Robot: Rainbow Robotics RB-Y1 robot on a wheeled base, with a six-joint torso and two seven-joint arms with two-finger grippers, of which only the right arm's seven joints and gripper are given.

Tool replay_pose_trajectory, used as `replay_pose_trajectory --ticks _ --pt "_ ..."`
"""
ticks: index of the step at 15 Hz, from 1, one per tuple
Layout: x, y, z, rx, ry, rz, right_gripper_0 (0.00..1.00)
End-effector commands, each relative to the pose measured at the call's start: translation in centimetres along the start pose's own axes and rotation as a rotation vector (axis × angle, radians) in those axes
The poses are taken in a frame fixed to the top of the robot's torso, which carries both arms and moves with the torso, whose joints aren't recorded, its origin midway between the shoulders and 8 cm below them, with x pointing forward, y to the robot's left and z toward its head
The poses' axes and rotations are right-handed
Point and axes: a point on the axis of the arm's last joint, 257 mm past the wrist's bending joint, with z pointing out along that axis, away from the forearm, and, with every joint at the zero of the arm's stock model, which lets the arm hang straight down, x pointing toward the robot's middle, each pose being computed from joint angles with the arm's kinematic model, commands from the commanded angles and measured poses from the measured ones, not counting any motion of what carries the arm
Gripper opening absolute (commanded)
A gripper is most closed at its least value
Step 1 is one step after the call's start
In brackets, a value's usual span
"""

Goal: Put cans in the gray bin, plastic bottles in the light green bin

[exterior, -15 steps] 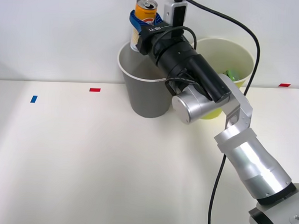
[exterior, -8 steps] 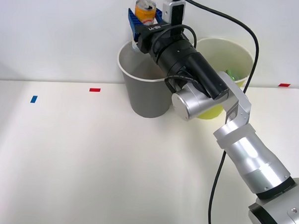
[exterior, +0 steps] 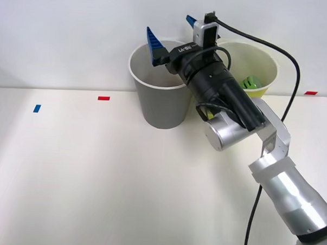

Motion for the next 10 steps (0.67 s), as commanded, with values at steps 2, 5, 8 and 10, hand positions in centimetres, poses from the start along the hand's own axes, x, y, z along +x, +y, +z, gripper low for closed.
replay_pose_trajectory --ticks 2,5,8,10 --pt "0.7 -1.6 -5.3 0.027 0.014 -0.039 1.00" --pt "1.2 -3.5 -11.0 0.078 0.039 -0.058 1.00" --pt "2.2 -4.3 -17.7 0.138 0.093 -0.040 1.00" --pt "3.1 -4.0 -21.0 0.169 0.132 -0.005 1.00"
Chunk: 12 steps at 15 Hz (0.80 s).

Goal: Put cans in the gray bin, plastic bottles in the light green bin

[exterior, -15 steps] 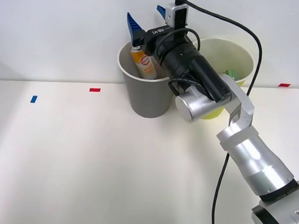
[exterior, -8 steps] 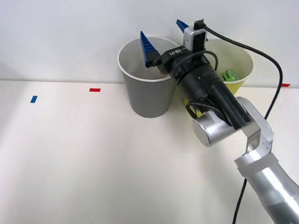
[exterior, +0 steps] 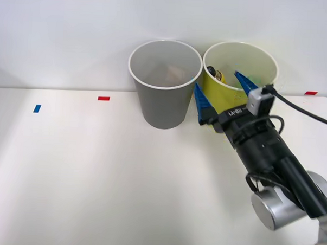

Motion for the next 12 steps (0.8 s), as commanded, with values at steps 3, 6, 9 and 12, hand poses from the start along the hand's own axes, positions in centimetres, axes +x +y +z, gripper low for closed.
replay_pose_trajectory --ticks 3,6,9,12 --pt "3.7 -0.9 -8.9 0.116 0.090 0.105 1.00" --pt "6.7 -1.5 -12.8 0.186 0.168 0.148 1.00" --pt "8.6 -1.8 -15.5 0.246 0.221 0.183 1.00" --pt "9.4 -2.3 -17.1 0.282 0.248 0.184 1.00"
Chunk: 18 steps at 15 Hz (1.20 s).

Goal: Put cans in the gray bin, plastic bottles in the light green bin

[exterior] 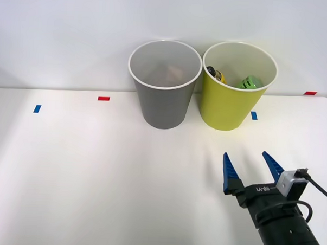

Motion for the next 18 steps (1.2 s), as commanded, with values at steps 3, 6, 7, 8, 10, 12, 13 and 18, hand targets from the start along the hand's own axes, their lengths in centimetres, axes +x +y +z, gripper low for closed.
replay_pose_trajectory --ticks 3,6,7,8,10,12,13,18 --pt "1.7 -1.4 -2.2 0.046 0.042 -0.005 1.00" --pt "2.0 -1.5 -2.6 0.048 0.049 -0.014 1.00" --pt "2.0 -1.3 -2.5 0.049 0.047 -0.007 1.00" --pt "1.8 -1.1 -2.3 0.053 0.038 -0.003 1.00" --pt "1.7 -0.8 -2.0 0.058 0.031 -0.017 1.00" --pt "2.2 -0.4 -2.0 0.066 0.010 0.013 1.00" --pt "2.6 -0.3 -1.9 0.064 -0.005 0.023 1.00" --pt "4.8 -0.5 -3.3 0.021 -0.065 -0.049 1.00"
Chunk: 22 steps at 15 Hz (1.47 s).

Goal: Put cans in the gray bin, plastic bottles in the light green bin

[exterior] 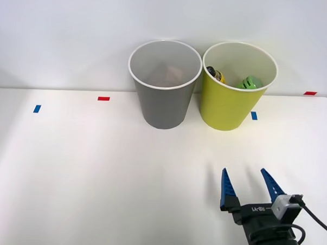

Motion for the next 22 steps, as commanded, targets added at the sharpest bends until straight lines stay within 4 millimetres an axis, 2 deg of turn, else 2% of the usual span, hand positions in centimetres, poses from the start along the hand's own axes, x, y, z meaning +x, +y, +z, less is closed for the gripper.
replay_pose_trajectory --ticks 1,3,5,10,15,19,22 --pt "1.2 0.0 -1.4 -0.040 -0.039 -0.089 1.00" --pt "1.4 0.4 -2.2 -0.063 -0.044 -0.131 1.00" --pt "1.9 0.5 -3.4 -0.063 -0.035 -0.247 1.00" --pt "3.5 1.2 -6.0 -0.074 0.015 -0.225 1.00" --pt "2.9 0.5 -6.7 -0.072 -0.004 -0.217 1.00" --pt "3.3 1.9 -6.8 -0.091 0.003 -0.214 1.00" --pt "3.5 1.8 -6.9 -0.094 0.008 -0.231 1.00"
